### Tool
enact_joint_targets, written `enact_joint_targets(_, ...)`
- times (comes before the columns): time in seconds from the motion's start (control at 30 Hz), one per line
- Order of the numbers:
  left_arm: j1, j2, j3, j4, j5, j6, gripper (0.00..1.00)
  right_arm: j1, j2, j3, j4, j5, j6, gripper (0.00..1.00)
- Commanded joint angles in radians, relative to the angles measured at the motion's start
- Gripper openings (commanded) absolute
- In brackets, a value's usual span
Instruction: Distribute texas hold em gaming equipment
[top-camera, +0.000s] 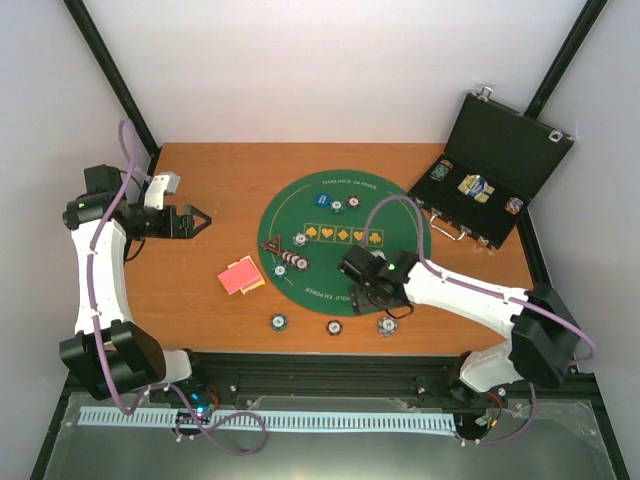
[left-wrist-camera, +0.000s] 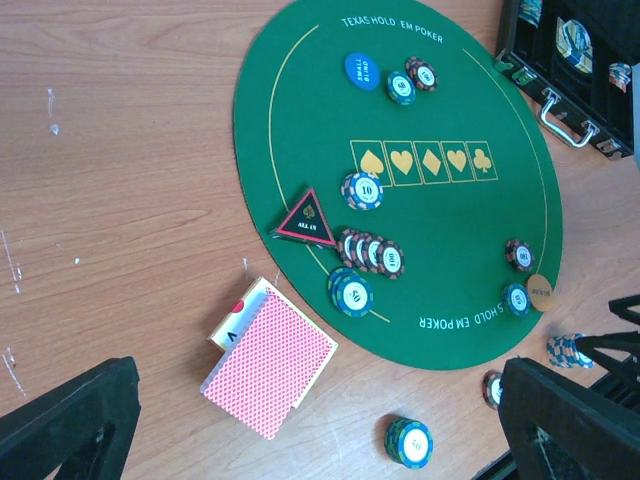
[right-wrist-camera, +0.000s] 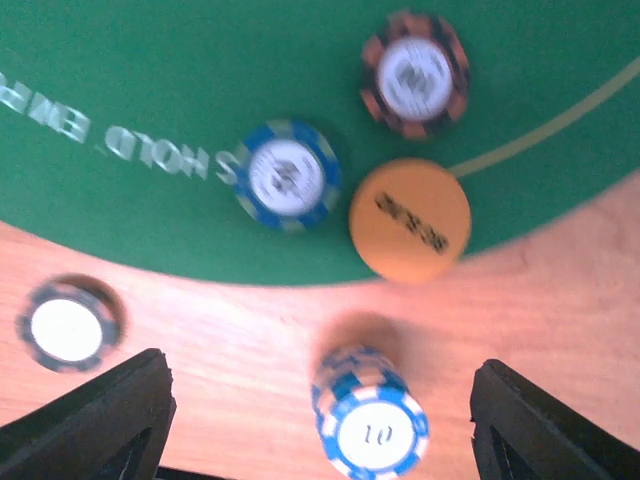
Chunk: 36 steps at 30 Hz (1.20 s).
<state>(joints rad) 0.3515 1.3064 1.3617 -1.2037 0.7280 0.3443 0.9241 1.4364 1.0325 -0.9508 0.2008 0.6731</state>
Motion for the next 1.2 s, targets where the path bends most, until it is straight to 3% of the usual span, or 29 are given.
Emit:
enact_joint_targets(0.0, 0.007, 0.001, 0.019, -0.009, 0.026, -0.009, 1.00, 0.025, -0.124, -0.125, 0.027, -0.005, 0.123, 0.82)
enact_joint_targets(0.23, 0.007, -0.002, 0.014, -0.010, 0.023, -0.010, 1.00, 0.033, -0.193, -0.236, 0.040, -0.022, 0.155, 0.82)
enact_joint_targets(0.6, 0.007, -0.010, 0.012, -0.004, 0.022, -0.024, 1.00, 0.033, -0.160, -0.322, 0.129, -0.049, 0.162, 0.82)
enact_joint_targets(1.17, 0.007, -0.019, 0.018, -0.005, 0.015, -0.023, 1.00, 0.032, -0.117, -0.356, 0.174, -0.038, 0.168, 0.72)
